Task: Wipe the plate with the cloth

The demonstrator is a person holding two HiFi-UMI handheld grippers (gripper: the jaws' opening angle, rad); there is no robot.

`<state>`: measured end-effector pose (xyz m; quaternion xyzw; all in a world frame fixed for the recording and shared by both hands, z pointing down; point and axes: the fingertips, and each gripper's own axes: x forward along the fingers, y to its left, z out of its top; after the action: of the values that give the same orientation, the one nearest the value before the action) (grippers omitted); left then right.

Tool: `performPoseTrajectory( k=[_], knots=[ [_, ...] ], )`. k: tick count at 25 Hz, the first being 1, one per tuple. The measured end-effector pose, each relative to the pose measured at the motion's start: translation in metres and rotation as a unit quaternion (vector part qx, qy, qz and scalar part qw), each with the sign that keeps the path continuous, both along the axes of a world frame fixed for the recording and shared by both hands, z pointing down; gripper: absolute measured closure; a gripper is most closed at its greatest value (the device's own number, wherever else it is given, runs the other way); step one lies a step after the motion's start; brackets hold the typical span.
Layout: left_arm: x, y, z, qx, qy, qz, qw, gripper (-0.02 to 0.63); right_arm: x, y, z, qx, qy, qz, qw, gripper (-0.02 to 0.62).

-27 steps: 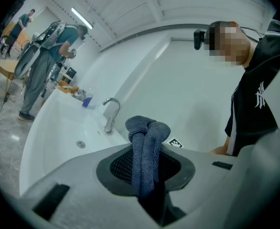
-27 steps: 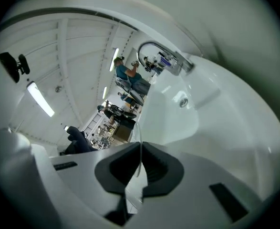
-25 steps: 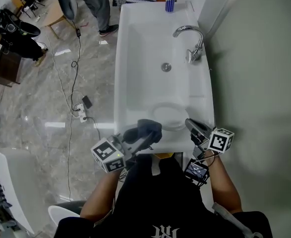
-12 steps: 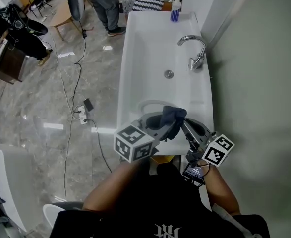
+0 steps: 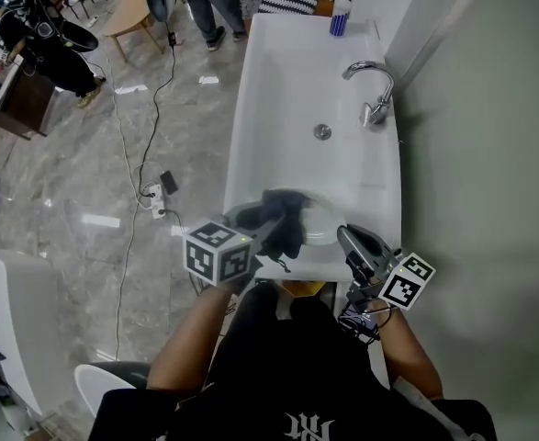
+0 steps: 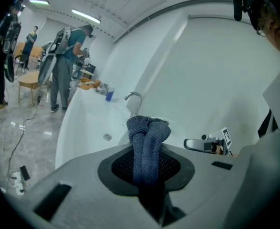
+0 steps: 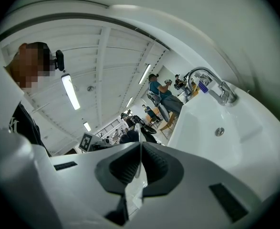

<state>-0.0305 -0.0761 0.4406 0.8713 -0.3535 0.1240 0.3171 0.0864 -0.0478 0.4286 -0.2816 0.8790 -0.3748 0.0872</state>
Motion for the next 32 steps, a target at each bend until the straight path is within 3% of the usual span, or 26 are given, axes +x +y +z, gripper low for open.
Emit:
performPoseTrajectory(
  k=[5, 8, 13, 17, 23, 32],
  knots=[
    [-0.046, -0.002, 0.004, -0.005, -0.004, -0.055, 0.9985, 0.543, 0.001, -0.001, 0.003, -0.002, 0.008, 0.005, 1.000, 0.584],
    [-0.046, 0.012, -0.013, 0.009, 0.001, -0.043, 0.9990, 0.543, 0.004, -0.002, 0.004, -0.004, 0.019, 0.025, 0.999, 0.586],
    [0.038, 0.042, -0.043, 0.026, 0.051, 0.065, 0.9962, 0.543, -0.001, -0.002, 0.006, -0.001, 0.030, 0.027, 0.999, 0.586],
    [0.076, 0.035, -0.030, 0.038, 0.021, 0.100, 0.9940, 0.543, -0.006, 0.002, -0.005, 0.023, 0.039, 0.020, 0.999, 0.586],
    [0.052, 0.017, -0.019, 0.032, -0.005, 0.063, 0.9975, 0.543, 0.002, 0.011, -0.014, 0.030, 0.033, 0.015, 0.999, 0.586],
    [-0.049, 0.006, -0.007, 0.019, -0.046, -0.039, 0.9980, 0.543, 0.017, 0.010, -0.014, 0.030, 0.034, 0.032, 0.998, 0.586]
  ],
)
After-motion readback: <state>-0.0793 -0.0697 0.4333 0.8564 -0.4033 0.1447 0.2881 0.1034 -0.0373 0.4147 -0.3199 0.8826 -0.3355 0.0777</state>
